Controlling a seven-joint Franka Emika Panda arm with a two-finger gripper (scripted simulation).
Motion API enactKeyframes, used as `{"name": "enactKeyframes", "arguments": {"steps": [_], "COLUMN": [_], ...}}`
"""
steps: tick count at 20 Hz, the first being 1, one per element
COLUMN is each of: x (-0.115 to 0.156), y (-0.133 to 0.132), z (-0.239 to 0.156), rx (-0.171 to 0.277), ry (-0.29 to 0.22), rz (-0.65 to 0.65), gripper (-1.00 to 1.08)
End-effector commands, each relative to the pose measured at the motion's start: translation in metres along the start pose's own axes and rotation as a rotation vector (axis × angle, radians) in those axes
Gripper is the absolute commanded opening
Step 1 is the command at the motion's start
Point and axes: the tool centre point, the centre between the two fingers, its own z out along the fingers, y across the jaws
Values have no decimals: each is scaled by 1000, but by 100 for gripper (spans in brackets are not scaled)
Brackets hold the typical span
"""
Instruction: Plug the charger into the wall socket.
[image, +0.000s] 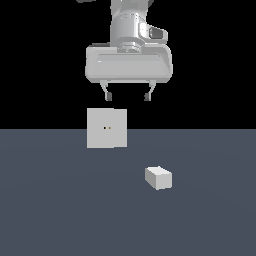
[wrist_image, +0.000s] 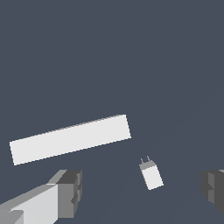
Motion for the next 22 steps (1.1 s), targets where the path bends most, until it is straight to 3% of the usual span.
{"name": "enactKeyframes", "arguments": {"steps": [1, 11, 22], "x": [0, -8, -35], "y": [0, 3, 17], "z": [0, 7, 33], "rx": [0, 3, 14], "ry": [0, 25, 109], "rz": [0, -26, -115], "gripper": [100, 100, 100]}}
